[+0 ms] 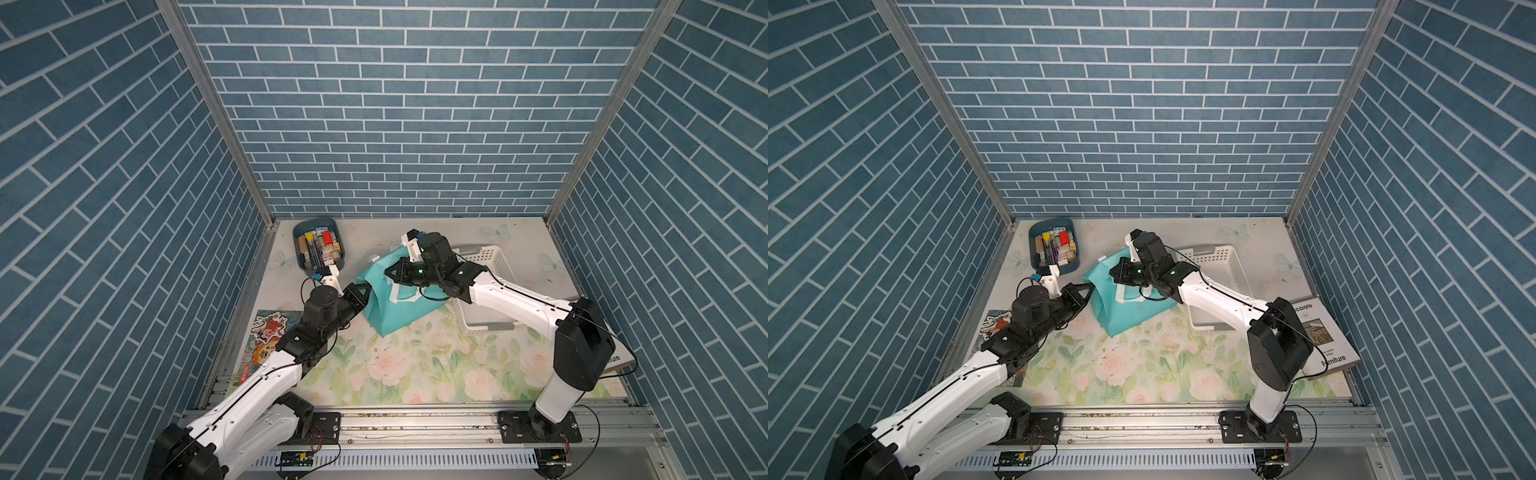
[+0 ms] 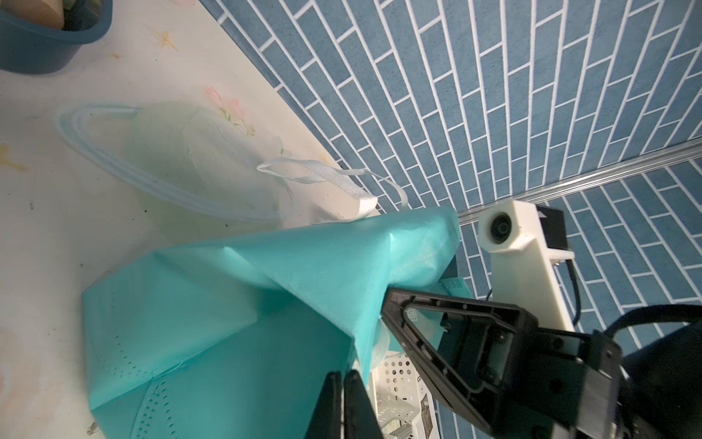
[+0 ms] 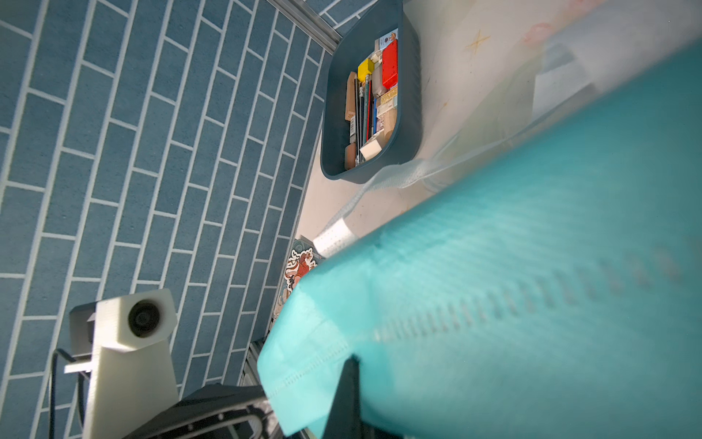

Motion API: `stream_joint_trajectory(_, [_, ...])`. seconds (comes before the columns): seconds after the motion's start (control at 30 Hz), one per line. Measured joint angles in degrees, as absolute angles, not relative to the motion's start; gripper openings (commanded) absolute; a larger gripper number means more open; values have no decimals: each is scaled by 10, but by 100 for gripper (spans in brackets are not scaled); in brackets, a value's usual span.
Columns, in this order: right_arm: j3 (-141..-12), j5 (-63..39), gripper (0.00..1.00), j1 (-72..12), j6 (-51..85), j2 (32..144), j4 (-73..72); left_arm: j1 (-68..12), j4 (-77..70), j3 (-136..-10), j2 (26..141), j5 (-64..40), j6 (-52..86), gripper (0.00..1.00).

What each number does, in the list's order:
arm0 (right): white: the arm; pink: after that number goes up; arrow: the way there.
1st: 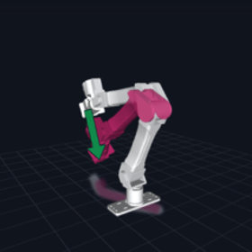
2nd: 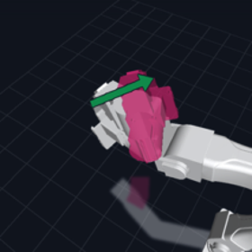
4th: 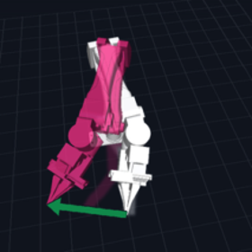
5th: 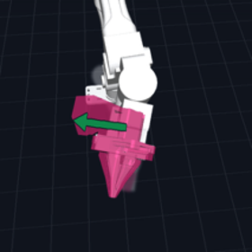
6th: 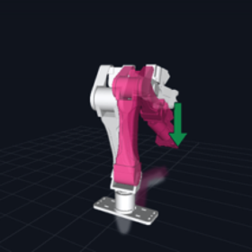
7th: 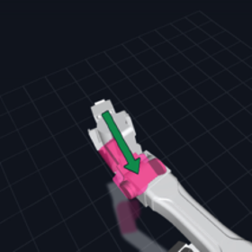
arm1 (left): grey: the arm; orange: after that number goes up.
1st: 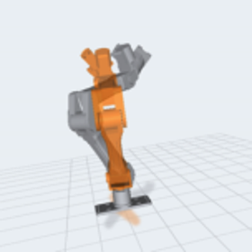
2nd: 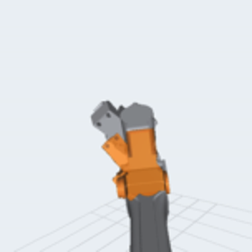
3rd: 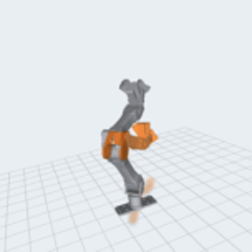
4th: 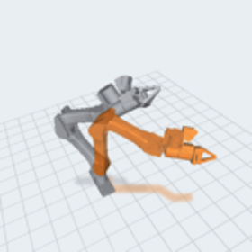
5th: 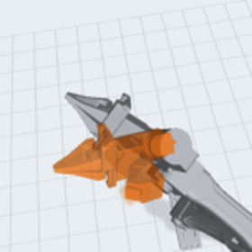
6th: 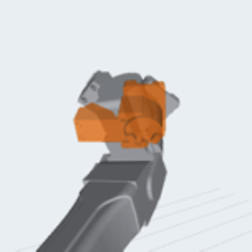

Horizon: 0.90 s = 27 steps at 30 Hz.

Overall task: Place the ice pack in the delivery bag
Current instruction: Seal the delivery bag at the center of the board.

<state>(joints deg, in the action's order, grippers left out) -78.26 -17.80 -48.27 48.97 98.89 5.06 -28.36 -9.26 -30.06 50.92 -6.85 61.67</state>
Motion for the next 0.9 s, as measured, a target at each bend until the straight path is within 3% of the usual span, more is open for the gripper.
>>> stream_joint_trajectory(0.33, [-783,-178,0,-484,490,989,51,-283,63,-426,495,-16,508,45])
stream_joint_trajectory(0.6, [-781,-180,0,-484,490,989,51,-277,195,-647,662,-27,323,67])
stream_joint_trajectory(0.9, [-781,-182,0,-484,490,989,50,-243,339,-719,786,-98,158,67])
